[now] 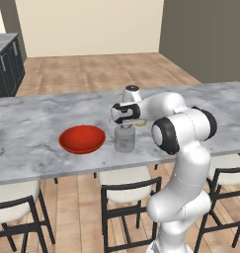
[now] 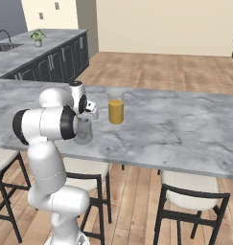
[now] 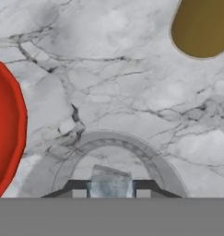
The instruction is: There are two ice cubes in the ice bowl. Place both ice cubes in the glass cup.
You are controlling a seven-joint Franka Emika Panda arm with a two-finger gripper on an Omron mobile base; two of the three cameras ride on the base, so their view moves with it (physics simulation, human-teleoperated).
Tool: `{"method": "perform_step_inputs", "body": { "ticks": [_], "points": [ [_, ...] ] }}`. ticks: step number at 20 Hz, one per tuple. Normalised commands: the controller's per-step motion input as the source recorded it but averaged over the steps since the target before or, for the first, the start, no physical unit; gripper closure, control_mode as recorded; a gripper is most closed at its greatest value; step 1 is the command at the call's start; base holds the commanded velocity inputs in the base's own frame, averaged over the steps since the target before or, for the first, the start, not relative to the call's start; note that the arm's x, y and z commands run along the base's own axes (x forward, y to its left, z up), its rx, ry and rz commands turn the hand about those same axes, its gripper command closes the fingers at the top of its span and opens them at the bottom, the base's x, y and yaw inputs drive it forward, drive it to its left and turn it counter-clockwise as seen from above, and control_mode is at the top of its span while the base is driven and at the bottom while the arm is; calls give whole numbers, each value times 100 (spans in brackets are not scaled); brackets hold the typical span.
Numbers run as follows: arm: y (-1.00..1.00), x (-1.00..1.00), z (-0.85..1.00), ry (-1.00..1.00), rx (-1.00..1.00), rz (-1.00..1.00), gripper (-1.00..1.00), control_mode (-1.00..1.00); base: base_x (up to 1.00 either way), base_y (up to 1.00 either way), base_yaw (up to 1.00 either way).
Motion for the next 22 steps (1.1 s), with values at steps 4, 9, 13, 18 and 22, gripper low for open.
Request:
{"method": "perform_step_inputs", "body": {
  "ticks": [4, 9, 13, 18, 22],
  "points": [
    [0, 18, 0, 1, 0, -3, -100, -100, 0, 0, 0],
    [0, -20, 52, -11, -2, -3, -100, -100, 0, 0, 0],
    [0, -100, 36, -30, -6, 1, -100, -100, 0, 0, 0],
    [2, -100, 23, -23, -2, 0, -100, -100, 0, 0, 0],
    [14, -100, 17, -12, 0, 0, -100, -100, 0, 0, 0]
  ]
}}
